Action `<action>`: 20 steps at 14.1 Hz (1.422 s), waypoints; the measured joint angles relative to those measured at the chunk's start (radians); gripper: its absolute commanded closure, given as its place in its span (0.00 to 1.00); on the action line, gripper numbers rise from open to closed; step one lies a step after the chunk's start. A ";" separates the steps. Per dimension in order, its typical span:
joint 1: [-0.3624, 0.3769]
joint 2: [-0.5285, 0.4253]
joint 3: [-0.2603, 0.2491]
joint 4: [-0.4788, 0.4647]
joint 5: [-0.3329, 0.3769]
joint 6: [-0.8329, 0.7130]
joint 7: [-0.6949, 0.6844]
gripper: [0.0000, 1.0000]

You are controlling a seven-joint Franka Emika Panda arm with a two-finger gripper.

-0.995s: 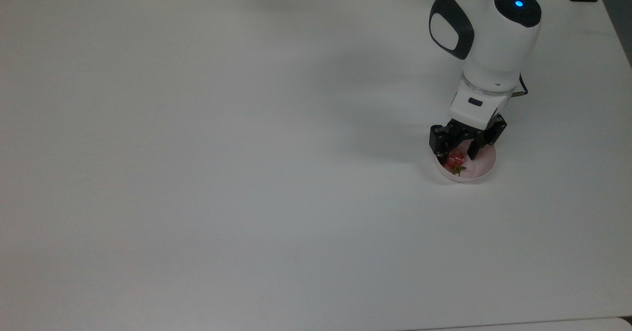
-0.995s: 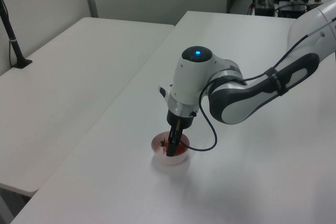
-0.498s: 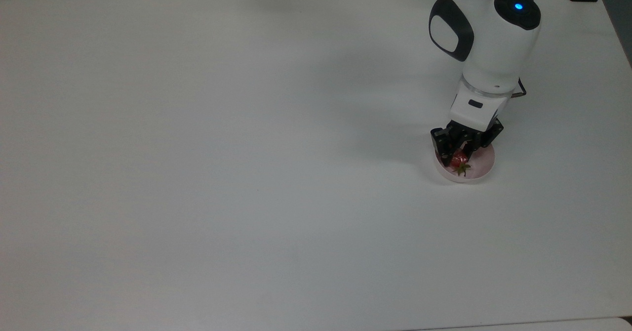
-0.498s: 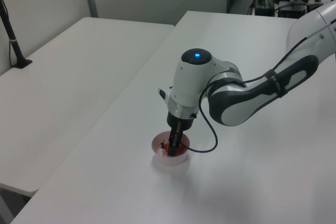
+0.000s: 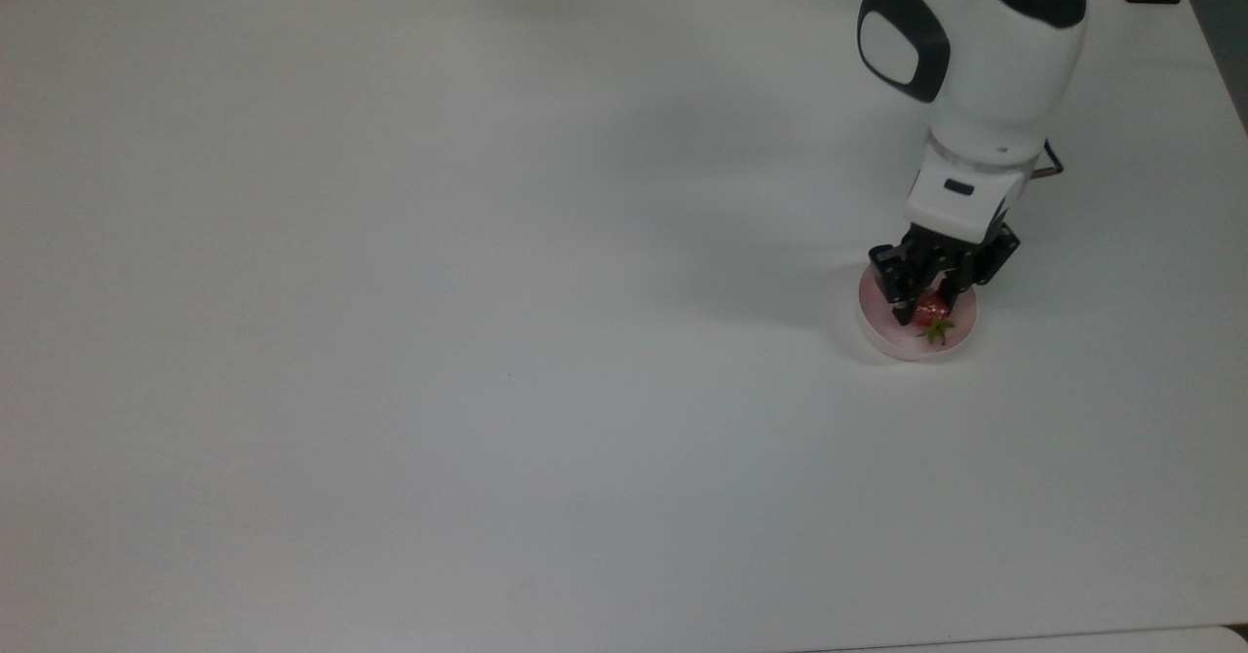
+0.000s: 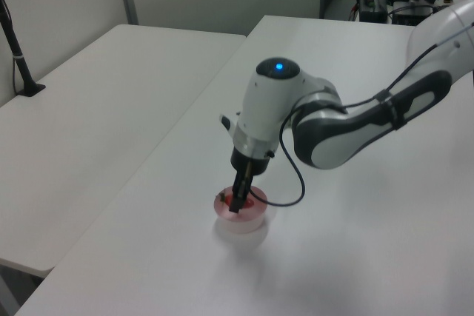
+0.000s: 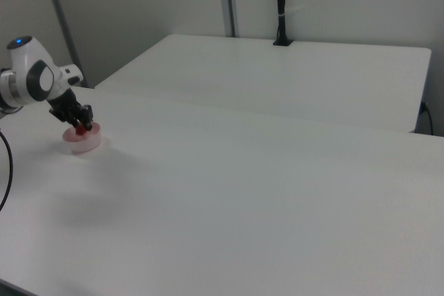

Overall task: Pick up strawberry from bowl
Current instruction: 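Lift the strawberry up out of the bowl and carry it away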

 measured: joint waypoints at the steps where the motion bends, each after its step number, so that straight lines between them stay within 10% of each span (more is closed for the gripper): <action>1: -0.001 -0.020 -0.001 0.005 0.000 0.000 0.000 0.76; 6: -0.093 -0.165 -0.004 -0.041 0.000 -0.122 -0.074 0.76; 14: -0.335 -0.449 -0.004 -0.544 -0.098 -0.252 -0.451 0.71; 19: -0.338 -0.432 0.008 -0.598 -0.101 -0.252 -0.453 0.00; 20: -0.337 -0.428 0.010 -0.600 -0.101 -0.252 -0.453 0.00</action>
